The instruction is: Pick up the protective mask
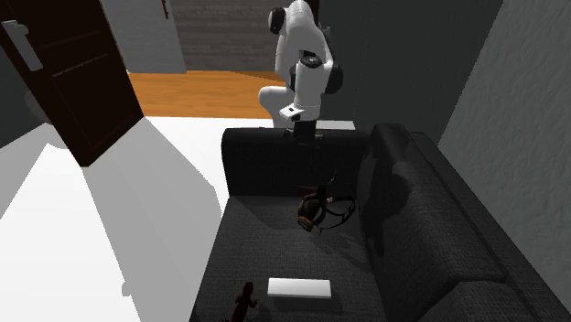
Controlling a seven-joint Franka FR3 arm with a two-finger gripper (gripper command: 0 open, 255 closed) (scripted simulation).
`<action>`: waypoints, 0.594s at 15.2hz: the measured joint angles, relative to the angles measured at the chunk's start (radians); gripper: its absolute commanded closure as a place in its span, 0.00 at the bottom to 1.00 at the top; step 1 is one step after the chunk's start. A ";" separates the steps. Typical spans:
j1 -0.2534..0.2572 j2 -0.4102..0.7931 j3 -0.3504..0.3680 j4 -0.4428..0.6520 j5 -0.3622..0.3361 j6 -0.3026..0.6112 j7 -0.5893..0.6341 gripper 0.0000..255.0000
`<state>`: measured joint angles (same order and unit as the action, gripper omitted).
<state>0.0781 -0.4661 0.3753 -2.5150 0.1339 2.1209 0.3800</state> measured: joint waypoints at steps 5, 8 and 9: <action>-0.003 0.172 0.095 0.024 -0.030 0.132 0.110 0.00; -0.011 0.285 0.144 0.053 -0.080 0.201 0.187 0.00; -0.010 0.322 0.161 0.064 -0.101 0.221 0.218 0.00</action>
<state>0.0678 -0.1440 0.5360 -2.4507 0.0333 2.3415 0.5984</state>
